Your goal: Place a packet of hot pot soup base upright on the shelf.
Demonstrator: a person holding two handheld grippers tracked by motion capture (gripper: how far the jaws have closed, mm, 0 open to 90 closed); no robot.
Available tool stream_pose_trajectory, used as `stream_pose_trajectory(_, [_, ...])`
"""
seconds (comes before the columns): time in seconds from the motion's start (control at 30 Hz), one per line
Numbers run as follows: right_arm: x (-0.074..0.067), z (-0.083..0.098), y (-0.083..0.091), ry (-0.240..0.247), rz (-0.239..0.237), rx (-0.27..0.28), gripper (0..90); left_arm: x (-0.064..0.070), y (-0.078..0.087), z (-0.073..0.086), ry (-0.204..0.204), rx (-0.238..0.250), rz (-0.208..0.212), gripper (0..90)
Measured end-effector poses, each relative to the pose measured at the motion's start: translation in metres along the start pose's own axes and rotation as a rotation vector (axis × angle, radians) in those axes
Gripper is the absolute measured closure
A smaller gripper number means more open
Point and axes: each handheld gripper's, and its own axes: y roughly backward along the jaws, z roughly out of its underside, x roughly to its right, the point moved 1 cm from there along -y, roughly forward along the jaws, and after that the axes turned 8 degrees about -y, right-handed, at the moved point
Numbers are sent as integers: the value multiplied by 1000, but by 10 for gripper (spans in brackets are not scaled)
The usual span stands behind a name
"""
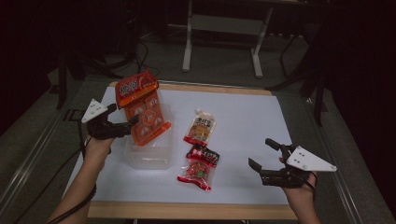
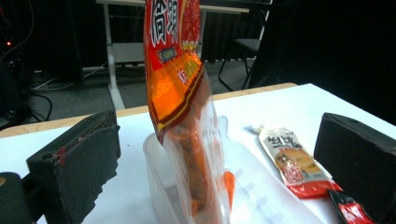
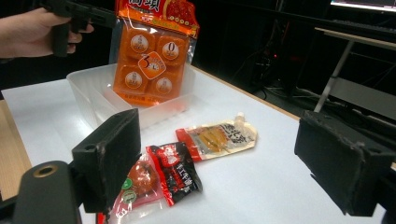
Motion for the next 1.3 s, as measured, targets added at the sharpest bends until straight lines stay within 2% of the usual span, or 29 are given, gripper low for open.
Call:
stream_pose_trajectory(0.07, [-1, 0, -1, 6, -5, 0, 143, 3, 11, 0, 2, 11, 5, 11])
stream_pose_trajectory(0.13, [-1, -1, -2, 12, -6, -4, 143, 4, 14, 1, 2, 21, 10, 11])
stream_pose_trajectory(0.2, [-1, -1, -3, 18, -7, -6, 143, 10, 24, 3, 8, 40, 31, 11])
stream_pose_trajectory(0.27, [-2, -1, -4, 23, -12, -9, 143, 14, 30, 5, -10, 40, 39, 11])
stream_pose_trajectory(0.47, [-2, -1, -9, 21, -27, -22, 144, 27, 45, 11, -25, 65, 74, 11])
stream_pose_trajectory(0.57, [-2, 0, -13, 0, -43, -23, 183, 38, 56, 16, -26, 94, 109, 11])
stream_pose_trajectory(0.67, [-2, 0, -15, 9, -46, -29, 183, 44, 61, 17, -42, 107, 114, 11])
stream_pose_trajectory(0.7, [-3, -1, -17, 19, -52, -33, 182, 49, 65, 18, -46, 113, 135, 11])
stream_pose_trajectory(0.77, [-4, -1, -18, 22, -53, -35, 183, 54, 67, 19, -53, 118, 143, 11])
stream_pose_trajectory(0.8, [-4, -2, -21, 32, -69, -23, 182, 60, 69, 20, -65, 119, 171, 11])
stream_pose_trajectory(0.83, [-4, -2, -23, 36, -72, -19, 179, 60, 69, 20, -65, 119, 171, 11])
stream_pose_trajectory(0.87, [-5, -3, -24, 43, -73, -13, 165, 67, 71, 22, -92, 116, 204, 11])
stream_pose_trajectory(0.9, [-5, -3, -25, 44, -81, -5, 149, 70, 72, 23, -105, 120, 214, 11])
stream_pose_trajectory(1.0, [-7, -3, -29, 44, -93, -6, 138, 74, 74, 26, -101, 129, 237, 11])
stream_pose_trajectory(1.03, [-7, -3, -31, 37, -106, -23, 136, 78, 74, 30, -99, 122, 253, 11])
stream_pose_trajectory(1.1, [-8, -1, -34, 18, -108, -44, 136, 82, 74, 34, -111, 115, 265, 11])
stream_pose_trajectory(1.2, [-8, 2, -41, -12, -142, -70, 135, 89, 75, 40, -132, 116, 281, 11])
stream_pose_trajectory(1.3, [-7, 6, -49, -54, -198, -83, 121, 95, 74, 45, -158, 123, 295, 11])
